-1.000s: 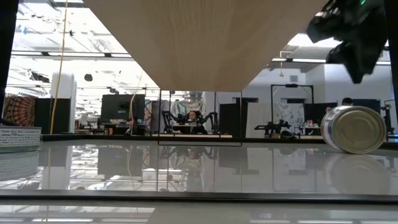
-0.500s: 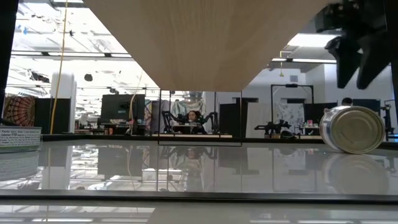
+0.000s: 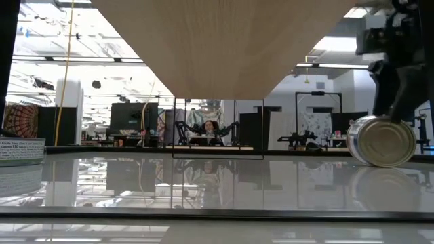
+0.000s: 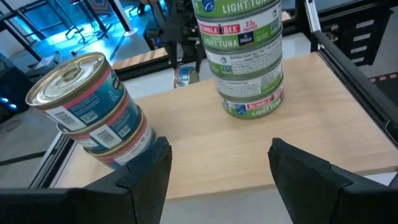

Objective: Stack canned seafood by type on shelf
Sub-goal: Stack the blue tuna can on top of the stacked blue tuna cans on the shelf

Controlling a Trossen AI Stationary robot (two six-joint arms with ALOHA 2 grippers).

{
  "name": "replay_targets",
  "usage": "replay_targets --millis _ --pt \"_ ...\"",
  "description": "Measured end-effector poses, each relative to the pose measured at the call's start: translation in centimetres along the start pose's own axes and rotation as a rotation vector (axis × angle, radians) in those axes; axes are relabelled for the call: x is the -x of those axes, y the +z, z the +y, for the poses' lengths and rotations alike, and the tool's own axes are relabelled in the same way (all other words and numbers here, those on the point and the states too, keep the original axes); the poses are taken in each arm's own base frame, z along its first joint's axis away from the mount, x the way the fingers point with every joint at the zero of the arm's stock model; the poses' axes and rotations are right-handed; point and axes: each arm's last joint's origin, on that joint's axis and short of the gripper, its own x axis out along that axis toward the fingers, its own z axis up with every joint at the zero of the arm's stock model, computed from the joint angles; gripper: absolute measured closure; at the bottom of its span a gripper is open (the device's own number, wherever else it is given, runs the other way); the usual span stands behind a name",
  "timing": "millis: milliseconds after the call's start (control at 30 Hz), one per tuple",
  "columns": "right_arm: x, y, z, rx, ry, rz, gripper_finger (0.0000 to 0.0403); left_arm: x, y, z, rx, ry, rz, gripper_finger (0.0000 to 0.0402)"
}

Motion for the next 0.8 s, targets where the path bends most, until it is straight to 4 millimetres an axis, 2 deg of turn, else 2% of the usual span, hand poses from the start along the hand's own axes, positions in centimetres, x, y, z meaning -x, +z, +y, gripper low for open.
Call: replay_targets --millis 133,267,367,533,733,800 --pt "-1.3 -1.0 0.1 0.007 -0.013 0.013 0.0092 0.0 0.0 0.0 -0.004 0.001 0.001 0.0145" --pt "-2.0 -1.2 0.3 0.003 0.004 -0.018 0.0096 0.0 0.0 0.0 -0.006 0.002 0.001 0.0145" --pt "-2.0 -1.2 0.3 0.005 0.001 -0.015 0.0118 0.0 0.0 0.0 -0.006 0.001 0.001 0.0145" --pt "-1.8 -1.2 0.6 0.062 0.007 -0.025 0.0187 0.0 0.0 0.0 -0.006 0.002 0.002 0.0145" --pt "-1.5 -1.4 1.1 0.096 0.018 -0.046 0.0188 0.0 0.0 0.0 -0.011 0.003 0.002 0.0145" --pt "-0.6 -1.0 1.3 0.112 0.005 -0.074 0.0188 0.0 0.0 0.0 -0.017 0.011 0.001 0.0145"
